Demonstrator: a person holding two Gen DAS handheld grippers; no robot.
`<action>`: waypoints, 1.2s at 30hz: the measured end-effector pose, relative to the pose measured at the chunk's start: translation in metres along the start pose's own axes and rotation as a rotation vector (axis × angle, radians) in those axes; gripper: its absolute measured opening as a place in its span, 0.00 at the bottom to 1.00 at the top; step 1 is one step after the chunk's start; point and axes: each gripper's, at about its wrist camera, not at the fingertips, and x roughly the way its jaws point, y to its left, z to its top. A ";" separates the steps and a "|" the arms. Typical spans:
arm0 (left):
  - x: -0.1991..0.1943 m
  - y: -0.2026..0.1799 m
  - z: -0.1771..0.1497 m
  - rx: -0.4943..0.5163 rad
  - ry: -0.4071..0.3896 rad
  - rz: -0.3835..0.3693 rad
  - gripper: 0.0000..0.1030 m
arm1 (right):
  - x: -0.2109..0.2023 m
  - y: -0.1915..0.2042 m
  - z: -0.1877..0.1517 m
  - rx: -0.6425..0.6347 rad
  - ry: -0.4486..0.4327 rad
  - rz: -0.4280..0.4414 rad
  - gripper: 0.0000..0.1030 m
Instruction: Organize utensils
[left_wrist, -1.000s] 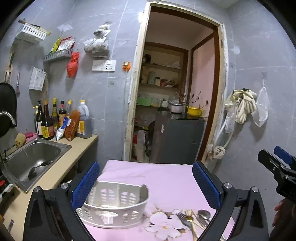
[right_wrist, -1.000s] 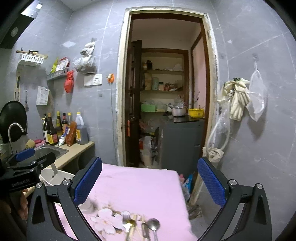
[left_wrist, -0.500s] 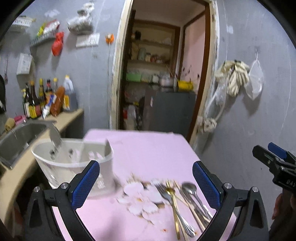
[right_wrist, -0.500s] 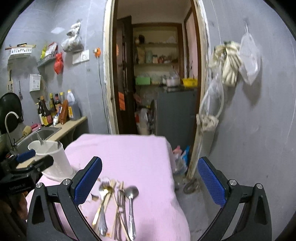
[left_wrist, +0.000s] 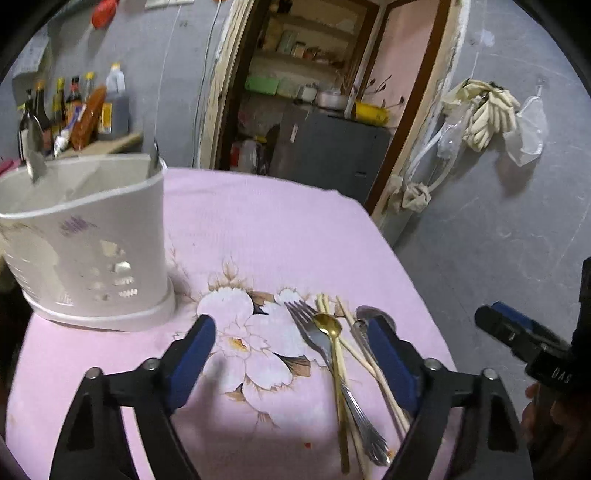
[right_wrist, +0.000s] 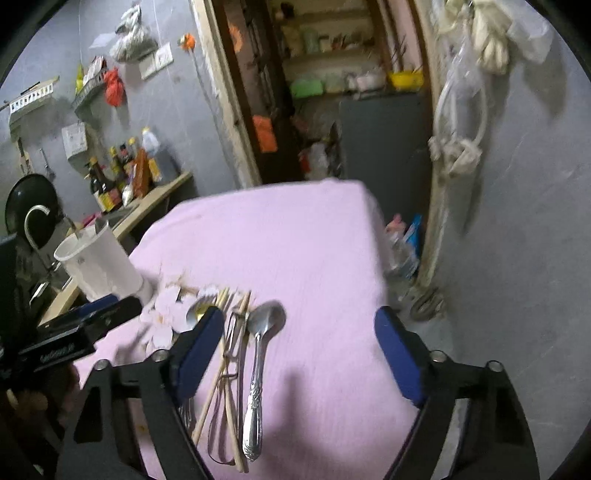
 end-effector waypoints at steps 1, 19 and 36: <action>0.006 0.001 0.000 -0.006 0.008 0.001 0.74 | 0.010 0.000 -0.002 0.005 0.028 0.024 0.59; 0.075 0.025 -0.006 -0.223 0.249 -0.197 0.23 | 0.105 0.005 -0.030 0.108 0.285 0.259 0.23; 0.103 0.029 0.003 -0.353 0.355 -0.303 0.20 | 0.133 0.007 -0.016 0.201 0.328 0.319 0.12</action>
